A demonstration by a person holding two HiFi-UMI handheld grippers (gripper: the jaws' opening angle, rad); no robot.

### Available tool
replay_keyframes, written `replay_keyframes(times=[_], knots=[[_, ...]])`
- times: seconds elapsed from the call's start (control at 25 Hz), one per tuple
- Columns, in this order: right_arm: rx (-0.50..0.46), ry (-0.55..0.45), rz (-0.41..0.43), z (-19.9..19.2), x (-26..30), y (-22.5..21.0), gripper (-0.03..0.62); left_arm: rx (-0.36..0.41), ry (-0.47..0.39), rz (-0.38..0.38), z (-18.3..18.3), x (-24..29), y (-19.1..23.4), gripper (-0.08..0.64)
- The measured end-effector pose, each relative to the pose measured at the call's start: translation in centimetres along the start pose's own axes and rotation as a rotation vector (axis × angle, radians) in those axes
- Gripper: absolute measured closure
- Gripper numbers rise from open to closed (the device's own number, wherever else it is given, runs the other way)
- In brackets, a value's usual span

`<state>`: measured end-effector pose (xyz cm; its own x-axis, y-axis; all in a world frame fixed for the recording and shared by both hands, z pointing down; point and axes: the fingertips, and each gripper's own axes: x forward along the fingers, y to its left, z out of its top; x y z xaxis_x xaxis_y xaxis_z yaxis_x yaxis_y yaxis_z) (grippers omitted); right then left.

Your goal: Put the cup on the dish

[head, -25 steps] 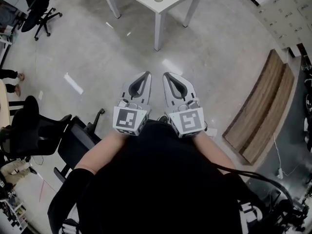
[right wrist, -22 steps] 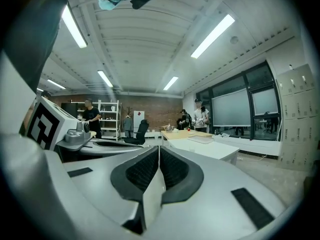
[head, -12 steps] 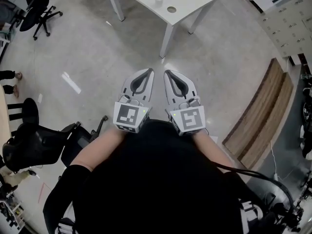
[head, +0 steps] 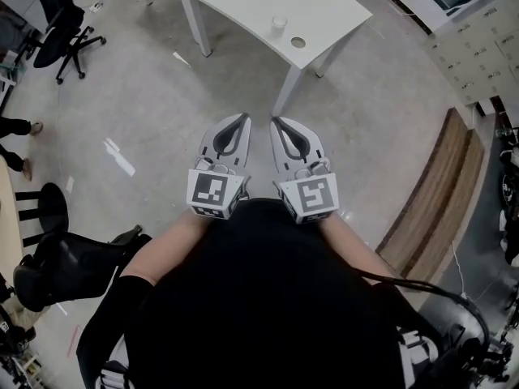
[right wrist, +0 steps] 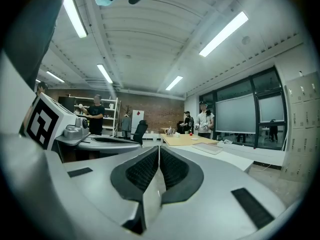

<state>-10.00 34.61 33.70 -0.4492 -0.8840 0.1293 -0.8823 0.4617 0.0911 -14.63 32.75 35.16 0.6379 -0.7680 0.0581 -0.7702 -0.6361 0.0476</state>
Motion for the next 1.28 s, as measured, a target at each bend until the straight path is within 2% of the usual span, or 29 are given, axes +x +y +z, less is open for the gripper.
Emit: replay_keyframes(times=[0.36, 0.6, 0.92, 1.12, 1.28], knots=[[0.002, 0.01, -0.039, -0.1, 2.0, -0.7, 0.578, -0.017, 0.002, -0.046, -0.4, 1.2, 1.6, 0.552], [0.024, 0.021, -0.045, -0.5, 3.5, -1.2, 0.578, -0.042, 0.029, -0.018, -1.0, 1.6, 3.2, 0.552], [0.048, 0.031, -0.024, -1.0, 7.1, -3.2, 0.578, -0.037, 0.042, 0.033, -1.4, 3.5, 5.5, 0.552], [0.06, 0.071, 0.004, -2.2, 8.7, -4.2, 0.578, -0.063, 0.066, 0.045, -2.5, 6.0, 6.4, 0.552], [0.059, 0.103, -0.011, -3.7, 9.7, -6.9, 0.578, -0.07, 0.079, 0.039, -3.1, 8.6, 6.7, 0.552]])
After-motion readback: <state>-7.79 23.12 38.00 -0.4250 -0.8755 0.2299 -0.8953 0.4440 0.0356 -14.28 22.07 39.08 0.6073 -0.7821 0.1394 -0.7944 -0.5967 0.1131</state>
